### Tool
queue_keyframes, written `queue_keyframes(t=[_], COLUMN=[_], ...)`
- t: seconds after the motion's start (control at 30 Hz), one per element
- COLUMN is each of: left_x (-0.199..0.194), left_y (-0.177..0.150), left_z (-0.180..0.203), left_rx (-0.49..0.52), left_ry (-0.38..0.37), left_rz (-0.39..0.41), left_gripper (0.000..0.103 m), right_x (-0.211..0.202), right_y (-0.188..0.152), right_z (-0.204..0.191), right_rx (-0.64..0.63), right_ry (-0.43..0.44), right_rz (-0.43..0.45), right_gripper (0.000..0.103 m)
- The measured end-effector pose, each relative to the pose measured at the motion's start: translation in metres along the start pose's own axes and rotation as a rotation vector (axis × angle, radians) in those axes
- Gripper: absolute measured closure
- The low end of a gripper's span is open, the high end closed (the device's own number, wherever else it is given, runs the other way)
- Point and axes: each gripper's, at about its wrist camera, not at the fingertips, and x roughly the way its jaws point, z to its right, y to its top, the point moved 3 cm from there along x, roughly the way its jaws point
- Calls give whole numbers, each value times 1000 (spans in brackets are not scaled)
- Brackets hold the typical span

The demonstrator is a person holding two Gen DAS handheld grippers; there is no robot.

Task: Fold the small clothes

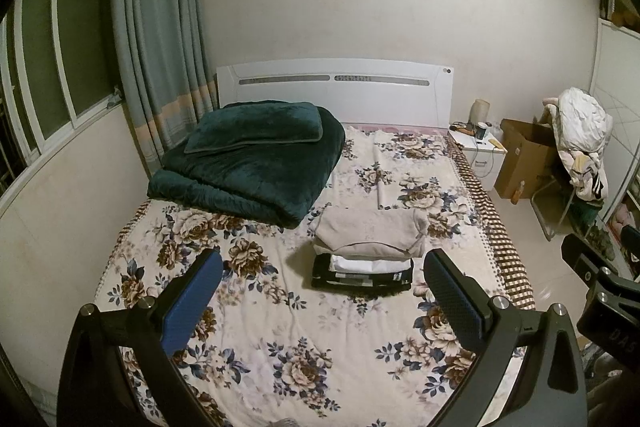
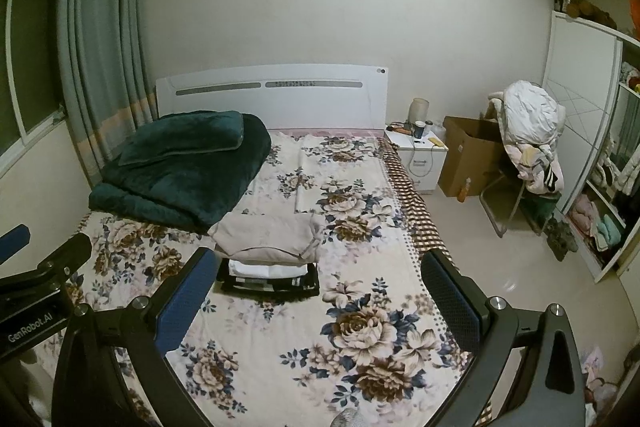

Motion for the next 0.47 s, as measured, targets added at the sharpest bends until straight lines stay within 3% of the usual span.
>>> queue_keyframes(t=[0.47], left_x=[-7], left_y=[2], left_z=[-4], left_rx=[-5], left_ry=[0], left_rz=[11], left_gripper=[0], right_x=[-5], right_y=[1], right_z=[-7], right_rx=[6], right_ry=[8], right_rz=[4], right_gripper=[0])
